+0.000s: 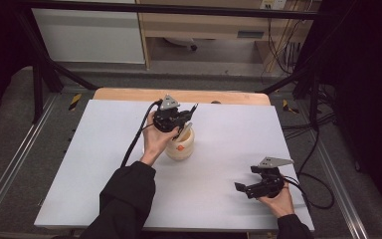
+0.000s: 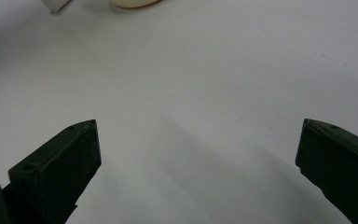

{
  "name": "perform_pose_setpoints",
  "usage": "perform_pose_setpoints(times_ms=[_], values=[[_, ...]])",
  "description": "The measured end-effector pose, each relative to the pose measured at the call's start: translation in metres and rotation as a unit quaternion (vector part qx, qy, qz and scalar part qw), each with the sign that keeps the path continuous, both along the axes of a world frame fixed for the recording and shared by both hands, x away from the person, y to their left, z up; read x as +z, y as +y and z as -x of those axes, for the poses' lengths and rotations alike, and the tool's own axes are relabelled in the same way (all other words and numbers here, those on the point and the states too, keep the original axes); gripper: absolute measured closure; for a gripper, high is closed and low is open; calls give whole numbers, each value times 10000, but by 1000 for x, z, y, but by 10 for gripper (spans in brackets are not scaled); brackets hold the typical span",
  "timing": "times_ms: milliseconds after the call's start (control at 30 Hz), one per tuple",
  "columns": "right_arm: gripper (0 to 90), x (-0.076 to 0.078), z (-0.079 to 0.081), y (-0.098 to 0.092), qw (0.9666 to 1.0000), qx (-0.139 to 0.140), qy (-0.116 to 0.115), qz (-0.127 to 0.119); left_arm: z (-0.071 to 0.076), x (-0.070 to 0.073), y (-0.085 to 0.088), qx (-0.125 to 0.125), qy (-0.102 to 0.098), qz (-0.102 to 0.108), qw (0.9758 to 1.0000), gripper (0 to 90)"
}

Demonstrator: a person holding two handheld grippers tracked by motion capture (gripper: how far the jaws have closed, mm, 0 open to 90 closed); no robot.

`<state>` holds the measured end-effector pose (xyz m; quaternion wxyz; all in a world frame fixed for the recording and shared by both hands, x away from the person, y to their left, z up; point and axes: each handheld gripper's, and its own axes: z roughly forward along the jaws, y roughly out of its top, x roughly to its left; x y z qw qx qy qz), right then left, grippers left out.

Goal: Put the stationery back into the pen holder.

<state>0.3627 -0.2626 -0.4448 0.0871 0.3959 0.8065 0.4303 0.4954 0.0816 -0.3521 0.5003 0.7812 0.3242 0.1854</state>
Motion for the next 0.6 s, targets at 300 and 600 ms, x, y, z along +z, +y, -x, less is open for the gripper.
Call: perform_pose_setpoints(times_ms=[300,600], values=[[7,0,0,0,10000,3,-1,12,3,-17,8,1,102,-40,9999,794],[7,0,0,0,10000,-5,4,20,5,-24,14,-3,168,-20,9999,793]])
